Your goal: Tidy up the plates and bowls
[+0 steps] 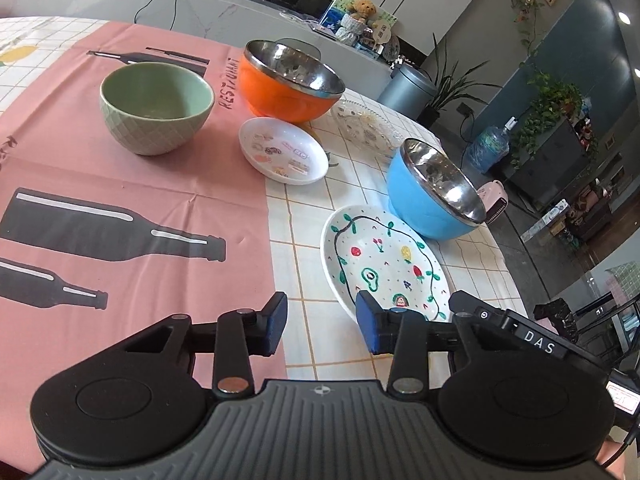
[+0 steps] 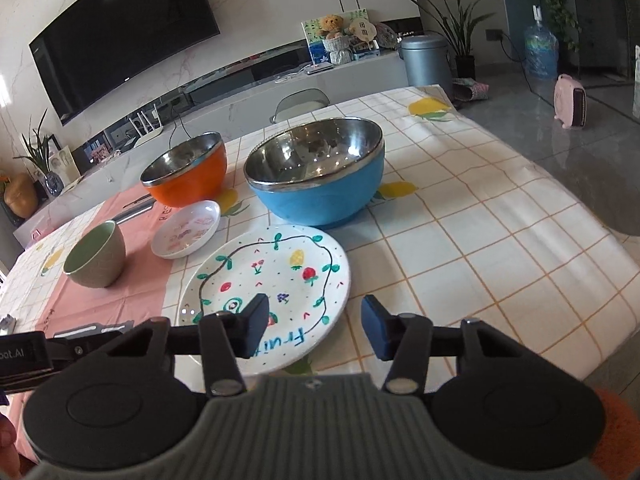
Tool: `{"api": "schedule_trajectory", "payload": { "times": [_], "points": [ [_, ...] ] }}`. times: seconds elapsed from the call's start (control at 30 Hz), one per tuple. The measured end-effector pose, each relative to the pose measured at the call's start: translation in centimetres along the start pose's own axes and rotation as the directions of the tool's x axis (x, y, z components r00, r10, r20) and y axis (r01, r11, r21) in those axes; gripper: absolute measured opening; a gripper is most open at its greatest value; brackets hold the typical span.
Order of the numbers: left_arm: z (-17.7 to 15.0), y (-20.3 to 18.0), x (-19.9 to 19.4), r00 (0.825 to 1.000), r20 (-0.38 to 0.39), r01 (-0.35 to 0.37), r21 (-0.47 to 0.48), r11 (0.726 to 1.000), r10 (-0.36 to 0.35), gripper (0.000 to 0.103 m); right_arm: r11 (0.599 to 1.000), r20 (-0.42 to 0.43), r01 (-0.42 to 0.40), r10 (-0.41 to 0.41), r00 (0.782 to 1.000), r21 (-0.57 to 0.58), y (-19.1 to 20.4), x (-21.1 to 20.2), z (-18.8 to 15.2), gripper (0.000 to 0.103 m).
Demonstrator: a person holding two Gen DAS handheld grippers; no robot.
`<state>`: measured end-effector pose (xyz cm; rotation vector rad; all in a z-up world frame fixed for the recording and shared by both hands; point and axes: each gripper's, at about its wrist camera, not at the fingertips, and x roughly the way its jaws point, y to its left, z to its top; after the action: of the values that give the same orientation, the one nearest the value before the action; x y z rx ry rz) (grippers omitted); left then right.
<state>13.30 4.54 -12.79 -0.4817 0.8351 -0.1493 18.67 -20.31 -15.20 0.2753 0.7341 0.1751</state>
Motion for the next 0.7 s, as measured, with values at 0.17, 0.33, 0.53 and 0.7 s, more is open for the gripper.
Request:
{"api": "schedule_trajectory", "payload": {
  "times": [0.17,0.33,0.53,0.7],
  "points": [
    [1.1,0.4,1.5,1.0,0.011,-0.006,-0.032,0.999,0.007,0.042,0.999,0.009,-0.022,0.021,1.0,0.05,-1.2,1.8,1.1,0.047],
    [2.0,0.9,3.1,1.0,0.001,-0.005,-0.058,0.998,0.005,0.042,0.993,-0.009,-0.029,0.03,1.0,0.115,-2.5,3.7,1.9,0.04],
    [2.2,1.1,4.3,1.0,0.001,0.019,-0.078,0.997,-0.019,0.042,0.991,-0.01,-0.034,0.036,0.999,0.127,-2.6,4.8,1.5,0.029],
    [2.4,0.7,5.1,0.999,0.006,0.048,-0.073,0.996,-0.048,0.042,0.987,0.004,-0.056,0.056,0.998,0.152,-2.7,5.1,1.4,0.024]
  ]
}}
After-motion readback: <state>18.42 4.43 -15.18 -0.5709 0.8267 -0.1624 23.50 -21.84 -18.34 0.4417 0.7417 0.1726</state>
